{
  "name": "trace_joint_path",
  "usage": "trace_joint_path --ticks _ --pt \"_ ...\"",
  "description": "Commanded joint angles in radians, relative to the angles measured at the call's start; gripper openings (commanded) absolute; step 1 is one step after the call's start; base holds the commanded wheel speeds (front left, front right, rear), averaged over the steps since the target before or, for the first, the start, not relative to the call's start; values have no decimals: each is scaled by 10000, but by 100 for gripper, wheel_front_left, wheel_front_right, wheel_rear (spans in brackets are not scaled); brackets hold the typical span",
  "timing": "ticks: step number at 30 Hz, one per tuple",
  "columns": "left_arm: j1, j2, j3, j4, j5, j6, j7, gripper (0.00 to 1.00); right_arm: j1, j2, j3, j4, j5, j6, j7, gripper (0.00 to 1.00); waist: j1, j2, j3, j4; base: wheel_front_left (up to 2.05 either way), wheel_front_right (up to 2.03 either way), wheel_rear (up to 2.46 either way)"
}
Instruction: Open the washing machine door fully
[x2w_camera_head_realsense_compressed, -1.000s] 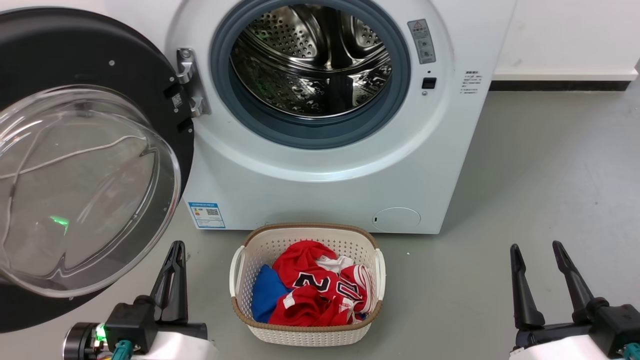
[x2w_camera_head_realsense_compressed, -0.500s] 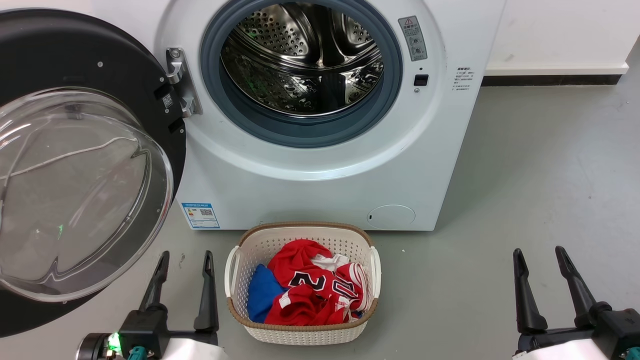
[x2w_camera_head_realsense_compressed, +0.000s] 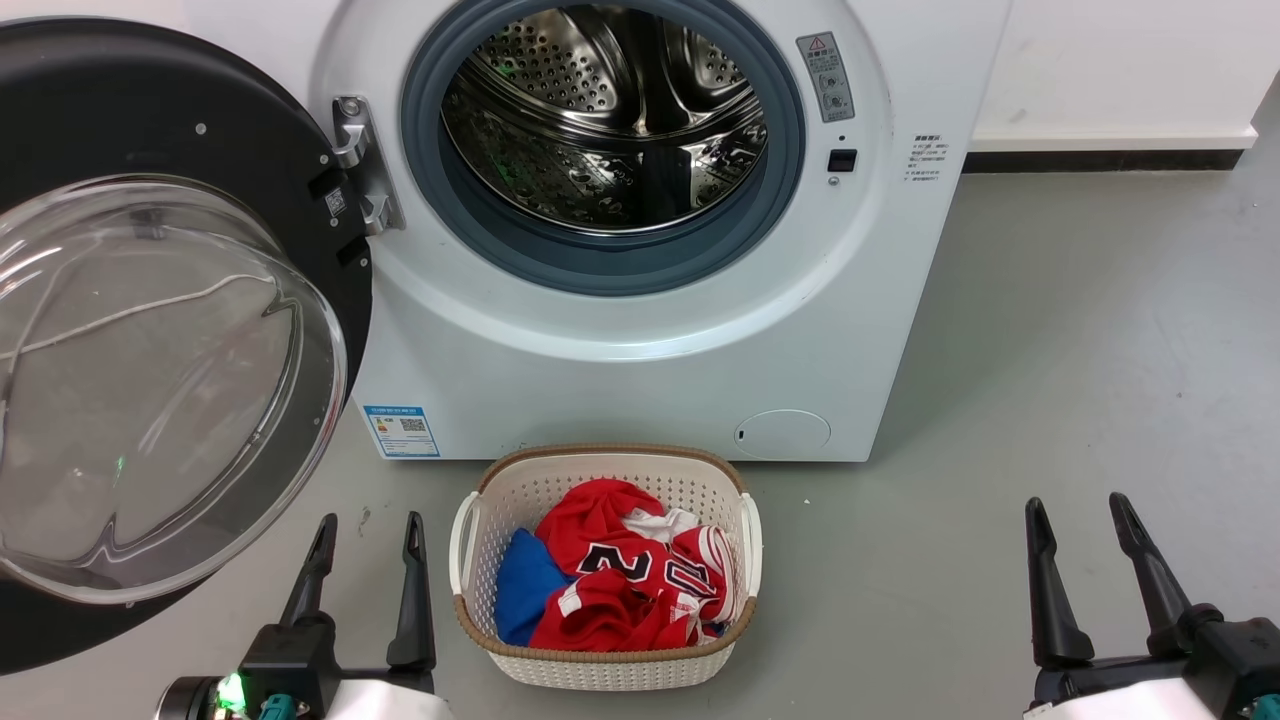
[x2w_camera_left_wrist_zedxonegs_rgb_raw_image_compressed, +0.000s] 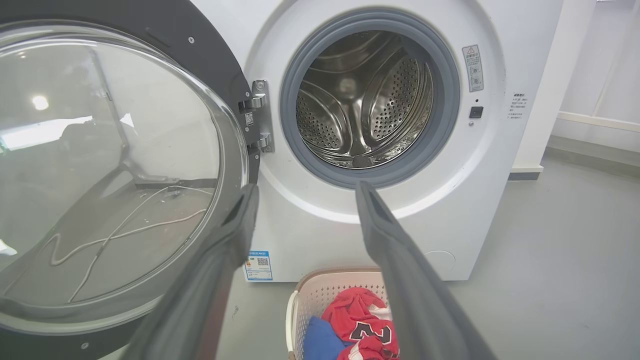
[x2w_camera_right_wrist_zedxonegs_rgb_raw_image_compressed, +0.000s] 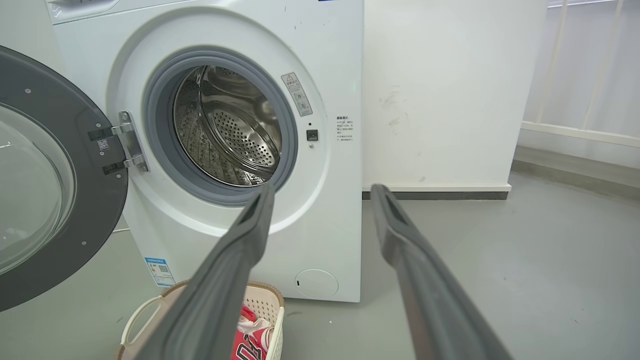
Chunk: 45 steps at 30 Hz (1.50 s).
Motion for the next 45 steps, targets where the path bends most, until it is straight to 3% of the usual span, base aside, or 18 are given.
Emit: trace_joint_path --ticks 1,2,7,26,45 --pt "60 -10 57 39 53 92 -22 100 52 19 14 -4 73 -2 -17 100 0 0 -1 -3 0 0 0" --pt "1 0 21 42 28 75 0 0 1 0 6 0 8 0 0 0 0 0 -2 -2 0 0 0" --pt "70 -8 6 481 -140 65 98 0 109 1 42 375 169 0 35 0 0 0 0 -1 0 0 0" --pt "-431 -8 335 832 -3939 -321 999 0 -507 -200 112 922 4085 0 753 0 0 0 44 -3 0 0 0" --pt "-817 -7 588 1107 -6836 -622 1691 0 -976 -289 90 1338 6996 0 1361 0 0 0 86 -5 0 0 0"
